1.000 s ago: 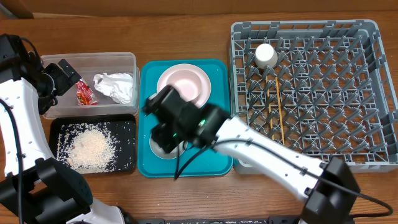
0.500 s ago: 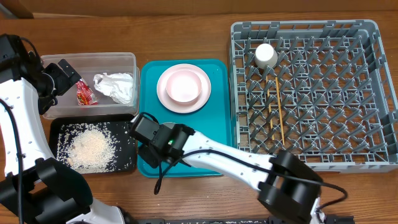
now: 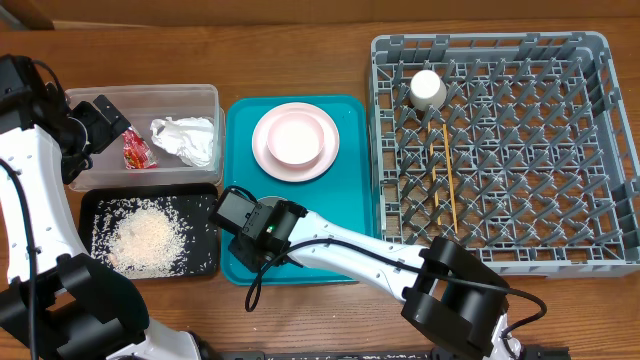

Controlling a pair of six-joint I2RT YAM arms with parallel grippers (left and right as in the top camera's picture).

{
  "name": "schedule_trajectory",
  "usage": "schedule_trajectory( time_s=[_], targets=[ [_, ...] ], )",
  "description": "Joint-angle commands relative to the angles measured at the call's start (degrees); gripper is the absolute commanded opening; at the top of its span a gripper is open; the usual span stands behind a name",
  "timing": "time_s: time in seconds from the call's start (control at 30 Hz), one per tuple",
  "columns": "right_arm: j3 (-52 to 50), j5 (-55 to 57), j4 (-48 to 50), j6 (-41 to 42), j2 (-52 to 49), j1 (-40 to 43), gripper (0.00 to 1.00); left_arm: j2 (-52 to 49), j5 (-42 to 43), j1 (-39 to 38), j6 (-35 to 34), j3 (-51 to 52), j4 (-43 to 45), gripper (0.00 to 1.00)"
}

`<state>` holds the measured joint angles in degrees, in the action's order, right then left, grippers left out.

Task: Sort waste into correct bins and load items into the dishwasher
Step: 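Move the right gripper to the white bowl and grasp its rim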

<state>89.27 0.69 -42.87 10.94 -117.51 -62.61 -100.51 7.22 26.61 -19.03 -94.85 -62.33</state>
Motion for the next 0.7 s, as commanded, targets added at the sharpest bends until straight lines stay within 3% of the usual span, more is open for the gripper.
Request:
schedule_trajectory(
  time_s=[0.0,0.67],
  targets=[
    [-0.09,0.52,-0.28,1.27,-0.28,-0.02,0.3,1.62,-0.37,-0.28,1.25,0.09,-0.02,1.0],
    [-0.09,-1.84,-4.17,2.78,-0.9,-0.02,0.27,1.62,-0.37,-0.28,1.25,0.09,0.0,1.0]
  ],
)
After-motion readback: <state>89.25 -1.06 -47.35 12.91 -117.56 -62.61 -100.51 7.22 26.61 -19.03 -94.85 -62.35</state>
